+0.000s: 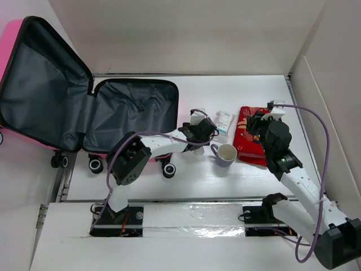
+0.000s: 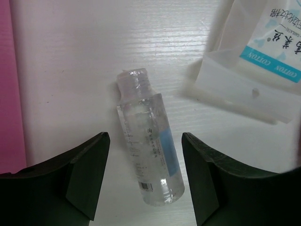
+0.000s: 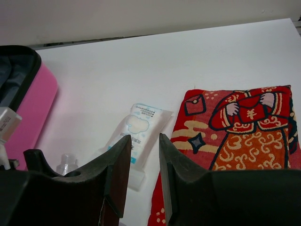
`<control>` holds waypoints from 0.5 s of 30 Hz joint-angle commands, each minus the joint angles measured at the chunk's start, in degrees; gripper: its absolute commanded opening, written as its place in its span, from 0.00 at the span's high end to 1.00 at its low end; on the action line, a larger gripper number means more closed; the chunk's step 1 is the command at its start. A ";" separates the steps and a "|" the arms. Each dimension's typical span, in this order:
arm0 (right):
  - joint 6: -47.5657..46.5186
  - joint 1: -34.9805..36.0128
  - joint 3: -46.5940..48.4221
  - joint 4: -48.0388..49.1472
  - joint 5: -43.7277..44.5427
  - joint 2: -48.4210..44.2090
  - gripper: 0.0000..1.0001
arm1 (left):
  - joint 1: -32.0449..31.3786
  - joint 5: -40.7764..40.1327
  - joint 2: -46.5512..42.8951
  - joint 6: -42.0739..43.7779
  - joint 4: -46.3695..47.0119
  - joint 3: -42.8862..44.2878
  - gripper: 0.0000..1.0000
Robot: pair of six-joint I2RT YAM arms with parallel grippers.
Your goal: Pack the luggage
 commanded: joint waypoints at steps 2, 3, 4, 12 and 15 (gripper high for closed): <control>-0.24 -0.33 2.33 1.15 -1.30 -1.16 0.64 | 0.14 -1.76 3.65 -1.47 -1.41 3.68 0.42; -0.24 -0.33 2.41 1.06 -1.39 -1.25 0.64 | 0.14 -1.76 3.66 -1.47 -0.97 3.59 0.42; -0.24 -0.33 2.24 1.24 -1.21 -1.34 0.64 | 0.14 -1.23 4.53 -1.29 -0.53 3.76 0.43; -0.24 -0.33 1.89 1.32 -0.86 -1.69 0.64 | 0.67 -0.61 6.66 0.72 0.70 4.82 0.67; -0.15 -0.86 1.89 1.68 -1.47 -1.60 0.60 | 1.20 -1.75 3.50 2.30 1.66 5.43 0.83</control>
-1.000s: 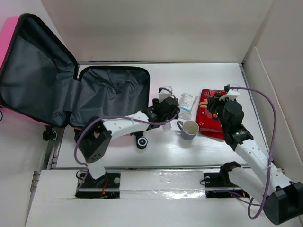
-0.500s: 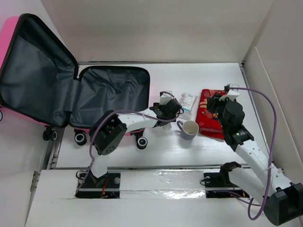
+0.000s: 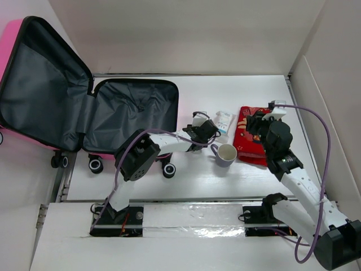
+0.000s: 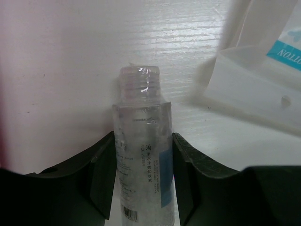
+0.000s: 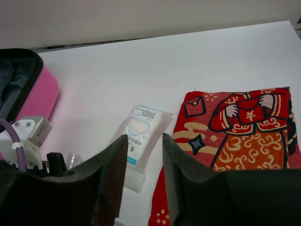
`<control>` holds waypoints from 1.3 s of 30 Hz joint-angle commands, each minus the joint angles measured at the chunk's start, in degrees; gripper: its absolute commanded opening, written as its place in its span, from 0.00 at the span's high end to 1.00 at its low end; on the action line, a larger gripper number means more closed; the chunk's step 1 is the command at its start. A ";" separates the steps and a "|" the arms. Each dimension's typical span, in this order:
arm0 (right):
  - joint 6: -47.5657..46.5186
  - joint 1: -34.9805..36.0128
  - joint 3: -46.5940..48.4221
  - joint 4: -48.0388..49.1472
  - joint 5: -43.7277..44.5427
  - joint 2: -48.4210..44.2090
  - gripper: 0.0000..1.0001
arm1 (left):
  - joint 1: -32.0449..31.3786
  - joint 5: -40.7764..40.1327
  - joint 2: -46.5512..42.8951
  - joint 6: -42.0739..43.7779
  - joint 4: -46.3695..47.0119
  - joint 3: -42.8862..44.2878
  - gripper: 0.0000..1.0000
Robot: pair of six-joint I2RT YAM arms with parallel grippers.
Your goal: Pack the luggage
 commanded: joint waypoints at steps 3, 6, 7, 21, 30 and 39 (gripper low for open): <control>-0.18 -0.55 1.98 1.65 -1.13 -1.21 0.53 | 1.20 -0.88 -9.71 4.44 3.49 3.12 0.89; -0.09 -0.55 1.54 2.09 -0.86 -1.03 0.49 | 3.66 1.75 -16.12 7.34 5.52 4.61 0.89; -0.09 -0.55 1.71 2.09 -1.04 -0.95 0.48 | 4.36 2.71 -18.92 7.87 5.60 5.57 0.89; 0.18 -0.55 1.27 2.89 -3.23 -1.21 0.48 | 29.06 19.07 -23.10 12.53 -3.08 4.43 0.77; -0.09 -0.55 1.62 2.62 -3.67 -0.33 0.48 | 29.06 16.26 -10.96 13.94 -5.21 5.68 0.68; -0.26 -0.55 1.54 2.88 -3.77 0.20 0.48 | 29.06 15.38 -9.99 13.15 -0.73 0.14 0.43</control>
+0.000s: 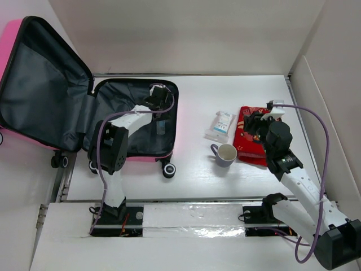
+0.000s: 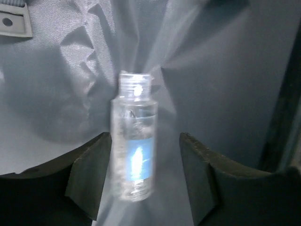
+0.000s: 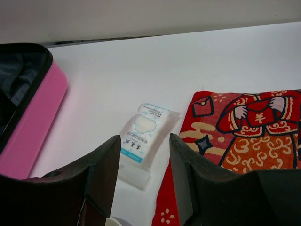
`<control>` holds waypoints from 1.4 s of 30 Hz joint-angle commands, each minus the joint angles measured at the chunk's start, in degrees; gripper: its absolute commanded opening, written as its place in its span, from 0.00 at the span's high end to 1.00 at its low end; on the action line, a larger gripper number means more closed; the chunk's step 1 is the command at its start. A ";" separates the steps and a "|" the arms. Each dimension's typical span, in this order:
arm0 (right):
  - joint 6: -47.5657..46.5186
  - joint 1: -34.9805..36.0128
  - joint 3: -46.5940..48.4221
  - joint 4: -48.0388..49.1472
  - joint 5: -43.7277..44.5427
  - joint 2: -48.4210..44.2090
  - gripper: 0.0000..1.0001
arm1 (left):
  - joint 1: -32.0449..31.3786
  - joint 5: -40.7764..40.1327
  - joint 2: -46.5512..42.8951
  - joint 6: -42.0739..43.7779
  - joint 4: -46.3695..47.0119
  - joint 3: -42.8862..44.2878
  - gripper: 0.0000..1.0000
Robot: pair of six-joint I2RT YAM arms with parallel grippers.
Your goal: Pack the luggage
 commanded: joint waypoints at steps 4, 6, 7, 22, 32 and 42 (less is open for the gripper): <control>-0.48 -0.49 1.62 2.36 -0.59 0.09 0.48 | -0.38 -2.43 -4.11 -0.88 3.45 -2.49 0.38; -0.66 -0.49 1.54 2.45 -0.42 0.00 0.50 | -1.52 -3.67 -5.43 -1.41 3.54 -2.67 0.37; -0.57 -0.49 1.45 2.53 -0.33 0.09 0.67 | -2.05 -5.15 -7.87 -1.68 3.89 -3.37 0.37; -0.31 -0.49 1.72 1.04 3.62 -0.17 0.93 | -16.19 4.60 -18.13 4.46 16.12 -2.45 0.65; 0.48 -0.49 -2.33 3.59 7.84 -10.02 0.71 | -22.87 12.42 6.86 6.93 12.26 19.02 0.50; 0.75 -0.49 -2.33 4.12 6.52 -8.88 0.69 | -23.94 3.19 23.47 9.66 5.21 35.11 0.42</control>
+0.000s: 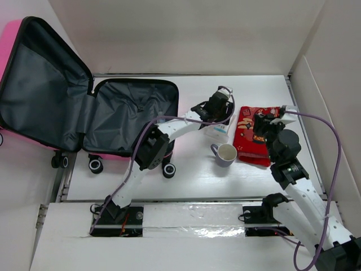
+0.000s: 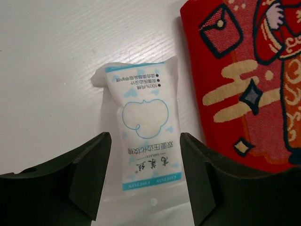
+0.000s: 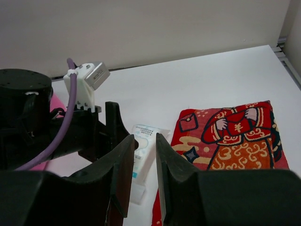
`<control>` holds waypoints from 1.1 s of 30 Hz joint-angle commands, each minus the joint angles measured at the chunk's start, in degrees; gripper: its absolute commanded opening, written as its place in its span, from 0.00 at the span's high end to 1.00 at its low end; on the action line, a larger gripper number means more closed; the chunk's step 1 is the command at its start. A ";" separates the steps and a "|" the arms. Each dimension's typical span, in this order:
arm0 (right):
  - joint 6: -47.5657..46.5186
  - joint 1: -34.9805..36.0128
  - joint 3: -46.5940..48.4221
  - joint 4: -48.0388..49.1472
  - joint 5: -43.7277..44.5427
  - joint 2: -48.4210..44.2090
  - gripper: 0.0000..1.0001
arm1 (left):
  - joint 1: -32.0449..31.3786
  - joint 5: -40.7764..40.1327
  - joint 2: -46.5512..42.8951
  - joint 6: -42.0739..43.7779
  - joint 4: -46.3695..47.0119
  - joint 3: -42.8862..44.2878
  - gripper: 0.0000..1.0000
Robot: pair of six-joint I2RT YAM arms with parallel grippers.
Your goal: Pack the luggage
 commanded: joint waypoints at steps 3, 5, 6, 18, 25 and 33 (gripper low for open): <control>0.20 -0.49 -0.21 3.53 -0.47 0.13 0.69 | -0.92 -5.04 5.26 3.50 -3.60 8.20 0.43; 0.11 -0.49 -0.12 3.44 -0.56 0.22 0.69 | -0.92 -6.36 7.64 3.68 -4.04 9.61 0.45; 0.03 -0.49 -0.12 3.53 -0.47 0.30 0.69 | -0.92 -6.53 8.17 3.77 -4.05 9.79 0.50; -0.06 -0.49 0.05 4.41 -1.70 3.03 0.69 | -0.92 -7.06 -3.67 3.94 4.55 1.02 1.00; -0.24 -0.49 0.23 4.67 -2.49 3.91 0.69 | 2.41 -10.39 -26.76 0.35 13.44 -15.84 1.00; 0.46 -0.49 0.23 5.20 -4.07 5.05 0.69 | 18.92 -7.24 -48.76 -12.74 14.00 -41.61 0.99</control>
